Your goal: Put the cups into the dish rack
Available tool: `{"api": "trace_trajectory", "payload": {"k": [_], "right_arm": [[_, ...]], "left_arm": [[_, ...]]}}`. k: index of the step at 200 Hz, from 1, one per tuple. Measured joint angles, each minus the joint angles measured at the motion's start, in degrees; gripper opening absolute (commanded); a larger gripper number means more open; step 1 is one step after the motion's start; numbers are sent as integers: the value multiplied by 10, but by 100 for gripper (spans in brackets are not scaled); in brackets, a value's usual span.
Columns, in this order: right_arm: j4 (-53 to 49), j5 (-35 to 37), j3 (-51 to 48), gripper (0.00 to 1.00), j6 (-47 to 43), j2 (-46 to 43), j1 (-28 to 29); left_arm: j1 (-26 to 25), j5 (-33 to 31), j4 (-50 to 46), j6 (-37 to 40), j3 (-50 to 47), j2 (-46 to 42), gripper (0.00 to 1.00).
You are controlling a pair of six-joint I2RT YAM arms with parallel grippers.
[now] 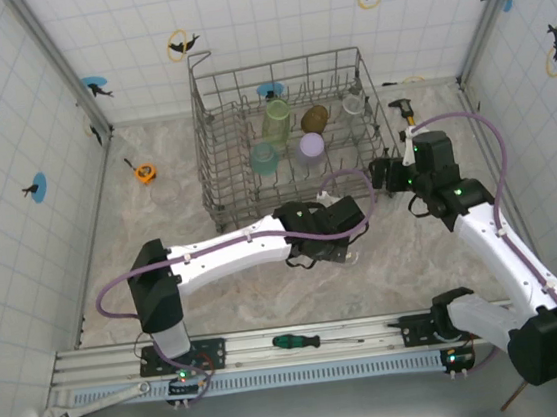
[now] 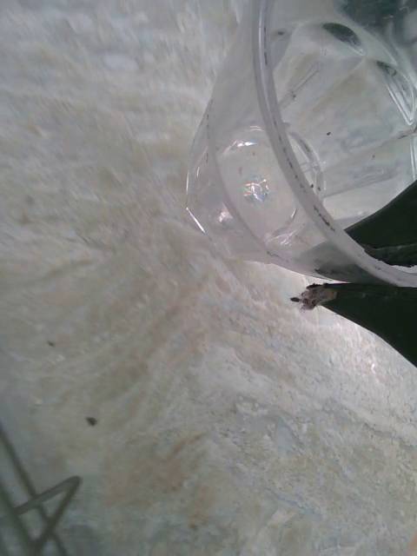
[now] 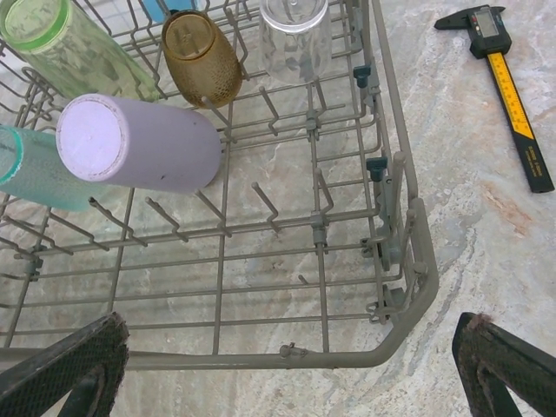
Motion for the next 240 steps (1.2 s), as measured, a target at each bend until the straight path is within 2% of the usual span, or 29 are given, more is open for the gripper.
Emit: {"api": "trace_trajectory", "payload": {"k": [55, 77, 106, 154, 240], "right_arm": [[5, -24, 0, 100, -17, 13, -39], [5, -33, 0, 100, -21, 20, -51], [6, -42, 0, 100, -21, 20, -56], [16, -65, 0, 100, -9, 19, -83], [56, -151, 15, 100, 40, 39, -106]], "left_arm": [[13, 34, -82, 32, 226, 95, 0], [25, 49, -100, 44, 271, 116, 0], [62, 76, -110, 54, 289, 119, 0], [125, 88, -70, 56, 277, 93, 0], [196, 103, 26, 93, 224, -14, 0]]}}
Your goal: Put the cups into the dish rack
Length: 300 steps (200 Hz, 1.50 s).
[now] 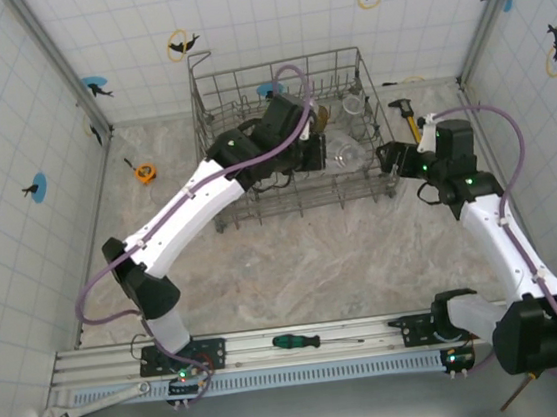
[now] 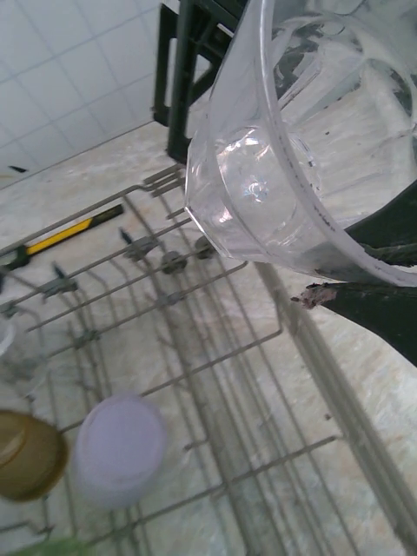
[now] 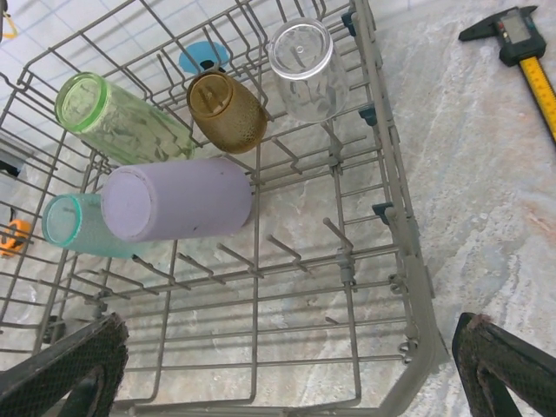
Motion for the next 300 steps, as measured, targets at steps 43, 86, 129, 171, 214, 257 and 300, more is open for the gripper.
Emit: {"api": "trace_trajectory", "payload": {"k": [43, 86, 129, 171, 214, 257, 300], "right_arm": [[22, -40, 25, 100, 23, 48, -1], [90, -95, 45, 100, 64, 99, 31], [174, -140, 83, 100, 101, 165, 91], [255, -197, 135, 100, 136, 240, 121], [334, -250, 176, 100, 185, 308, 138], [390, -274, 201, 100, 229, 357, 146], [440, -299, 224, 100, 268, 384, 161]], "left_arm": [[90, 2, 37, 24, -106, -70, 0], [186, 70, 110, 25, -222, -103, 0], [252, 175, 175, 16, -256, -100, 0], [346, 333, 307, -47, -337, -99, 0], [379, 459, 429, -132, -355, -59, 0], [379, 511, 497, -187, -355, -38, 0], [379, 535, 541, -221, -355, -38, 0]]}}
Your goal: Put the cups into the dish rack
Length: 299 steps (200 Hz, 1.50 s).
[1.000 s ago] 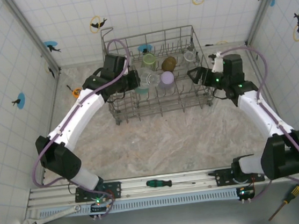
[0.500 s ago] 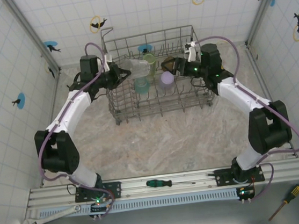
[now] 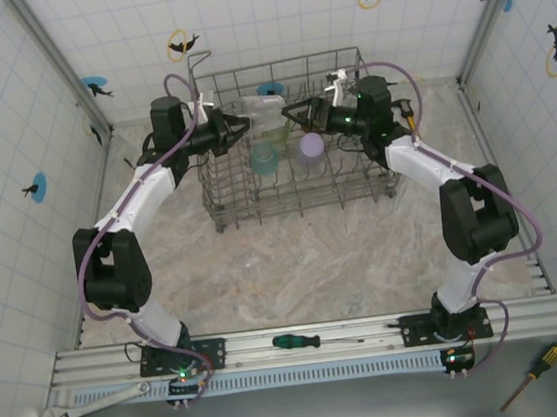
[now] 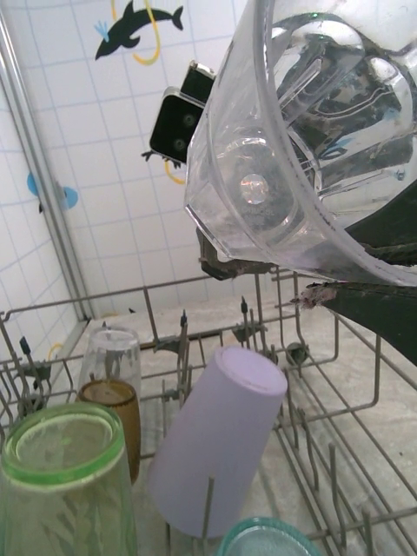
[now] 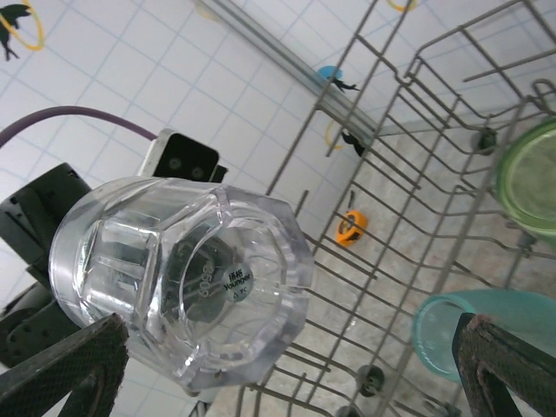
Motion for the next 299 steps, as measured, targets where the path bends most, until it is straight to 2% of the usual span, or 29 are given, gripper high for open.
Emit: {"api": "trace_trajectory", "payload": {"k": [60, 161, 185, 211, 228, 250, 260, 299], "right_arm": [[99, -31, 13, 100, 76, 31, 12], [224, -63, 51, 93, 206, 97, 28], [243, -66, 60, 85, 226, 102, 31], [278, -70, 60, 69, 272, 108, 29], [307, -72, 60, 61, 319, 112, 28], [335, -72, 60, 53, 333, 116, 28], [342, -72, 60, 49, 332, 118, 28], [331, -65, 57, 45, 301, 116, 21]], "left_arm": [[0, 21, 26, -19, 0, 23, 0], [3, 53, 80, -61, 0, 30, 0], [3, 62, 95, -68, -1, 32, 0], [3, 73, 114, -73, -3, 32, 0], [5, 83, 130, -72, -4, 33, 8], [4, 84, 137, -78, -4, 33, 17], [4, 82, 136, -78, -4, 33, 26], [3, 74, 130, -90, -4, 33, 53]]}}
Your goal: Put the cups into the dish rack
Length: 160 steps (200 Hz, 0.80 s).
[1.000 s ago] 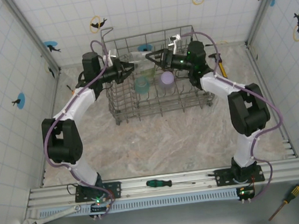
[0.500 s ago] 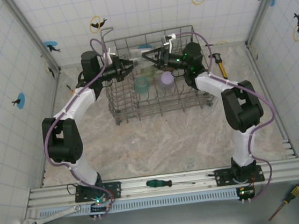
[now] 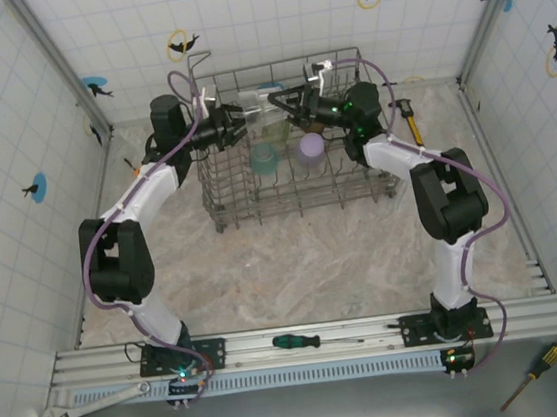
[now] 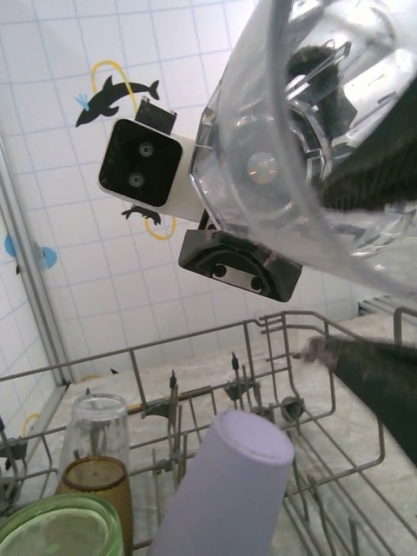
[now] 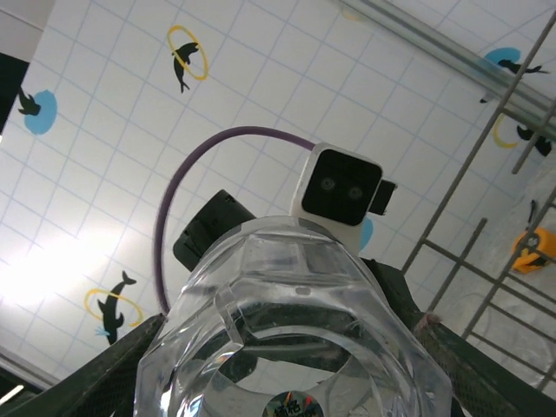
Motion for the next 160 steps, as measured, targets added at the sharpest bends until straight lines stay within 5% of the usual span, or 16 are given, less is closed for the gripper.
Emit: {"api": "trace_trajectory", "payload": {"k": [79, 128, 160], "right_arm": [[-263, 54, -15, 44, -219, -89, -16], [-429, 125, -15, 43, -364, -118, -11], [-545, 180, 1, 44, -453, -119, 10]], "left_arm": [[9, -45, -46, 12, 29, -1, 79], [22, -116, -123, 65, 75, -14, 84], [39, -197, -220, 127, 114, -32, 96]]}}
